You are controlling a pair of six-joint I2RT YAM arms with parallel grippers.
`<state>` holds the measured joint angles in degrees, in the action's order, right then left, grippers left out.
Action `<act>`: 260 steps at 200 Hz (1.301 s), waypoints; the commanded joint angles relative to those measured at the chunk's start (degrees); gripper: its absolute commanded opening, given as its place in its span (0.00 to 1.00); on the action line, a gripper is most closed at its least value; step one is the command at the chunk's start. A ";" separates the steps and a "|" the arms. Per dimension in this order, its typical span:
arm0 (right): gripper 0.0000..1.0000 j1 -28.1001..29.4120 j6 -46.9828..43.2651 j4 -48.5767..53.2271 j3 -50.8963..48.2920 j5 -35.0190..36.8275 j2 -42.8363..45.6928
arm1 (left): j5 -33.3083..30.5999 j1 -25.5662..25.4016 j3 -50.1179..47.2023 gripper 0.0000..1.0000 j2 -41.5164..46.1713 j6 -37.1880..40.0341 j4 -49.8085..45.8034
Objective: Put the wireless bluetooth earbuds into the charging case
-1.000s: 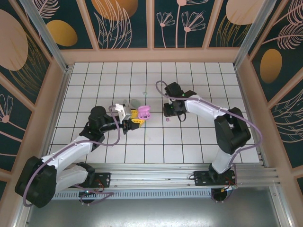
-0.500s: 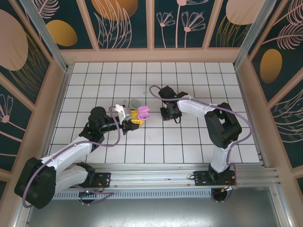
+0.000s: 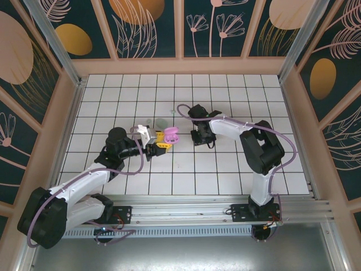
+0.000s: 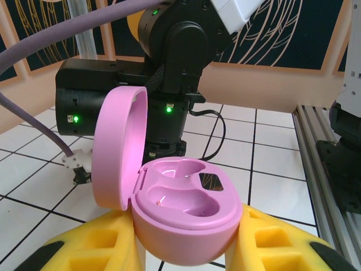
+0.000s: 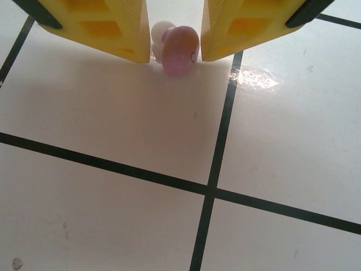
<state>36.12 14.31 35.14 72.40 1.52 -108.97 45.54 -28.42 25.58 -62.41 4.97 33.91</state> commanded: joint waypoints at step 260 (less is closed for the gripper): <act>0.13 -7.17 -2.00 -13.51 -12.23 -24.19 33.89 | 0.26 -0.28 0.37 0.12 -2.07 -5.30 7.63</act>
<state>28.97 13.43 24.69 61.25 -15.97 -78.46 44.95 -28.45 24.53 -63.61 2.11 37.15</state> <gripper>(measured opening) 0.148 0.308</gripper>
